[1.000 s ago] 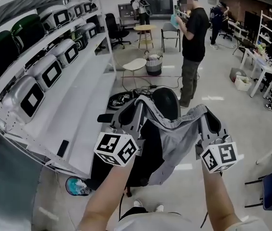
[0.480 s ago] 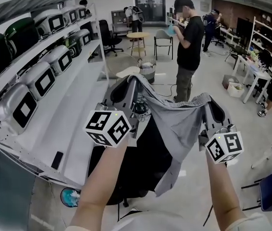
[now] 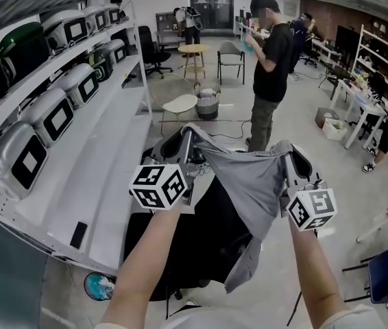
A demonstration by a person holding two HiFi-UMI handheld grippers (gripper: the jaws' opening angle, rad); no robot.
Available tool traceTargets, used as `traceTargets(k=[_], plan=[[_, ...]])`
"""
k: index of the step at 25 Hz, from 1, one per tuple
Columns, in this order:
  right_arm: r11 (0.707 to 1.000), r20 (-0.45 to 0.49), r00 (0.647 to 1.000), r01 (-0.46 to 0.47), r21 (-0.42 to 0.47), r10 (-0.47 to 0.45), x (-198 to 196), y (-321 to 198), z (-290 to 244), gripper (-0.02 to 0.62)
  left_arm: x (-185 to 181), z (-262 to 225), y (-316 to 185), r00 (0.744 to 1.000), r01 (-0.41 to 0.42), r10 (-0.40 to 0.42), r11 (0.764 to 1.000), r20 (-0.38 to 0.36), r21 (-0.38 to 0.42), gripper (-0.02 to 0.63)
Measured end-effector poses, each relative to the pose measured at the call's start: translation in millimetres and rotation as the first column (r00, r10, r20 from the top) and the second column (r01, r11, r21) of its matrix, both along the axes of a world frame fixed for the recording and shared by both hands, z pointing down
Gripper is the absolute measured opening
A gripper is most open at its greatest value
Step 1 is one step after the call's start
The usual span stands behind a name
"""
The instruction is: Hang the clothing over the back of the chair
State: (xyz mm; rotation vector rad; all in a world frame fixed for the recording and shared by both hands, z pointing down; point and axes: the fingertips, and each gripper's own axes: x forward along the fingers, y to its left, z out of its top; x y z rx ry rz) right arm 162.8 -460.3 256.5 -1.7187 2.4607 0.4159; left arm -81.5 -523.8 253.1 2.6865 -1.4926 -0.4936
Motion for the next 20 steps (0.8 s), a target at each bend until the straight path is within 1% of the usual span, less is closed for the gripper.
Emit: traceTargets(k=[3, 9, 14, 17, 20], plan=[[1.0, -0.01, 1.0, 0.001, -0.01, -0.001, -2, -14, 4, 0.04, -3, 16, -15, 1.0, 0.002, -0.002, 0.999, 0.005, -0.035, 0.034], [1.0, -0.026, 1.0, 0.005, 0.008, -0.005, -6, -42, -3, 0.04, -8, 17, -43, 1.0, 0.014, -0.013, 0.999, 0.02, -0.039, 0.034], [0.998, -0.047, 0.999, 0.015, -0.057, -0.017, -9, -53, 23, 0.041, -14, 45, -53, 1.0, 0.016, -0.014, 0.996, 0.021, -0.093, 0.034], [0.997, -0.062, 0.997, 0.036, -0.072, -0.041, -17, -59, 29, 0.041, -21, 65, -58, 1.0, 0.02, -0.019, 0.992, 0.004, -0.128, 0.034], [0.995, -0.072, 0.996, 0.049, -0.09, -0.056, -19, -60, 35, 0.041, -21, 78, -57, 1.0, 0.022, -0.019, 0.989, 0.018, -0.147, 0.034]])
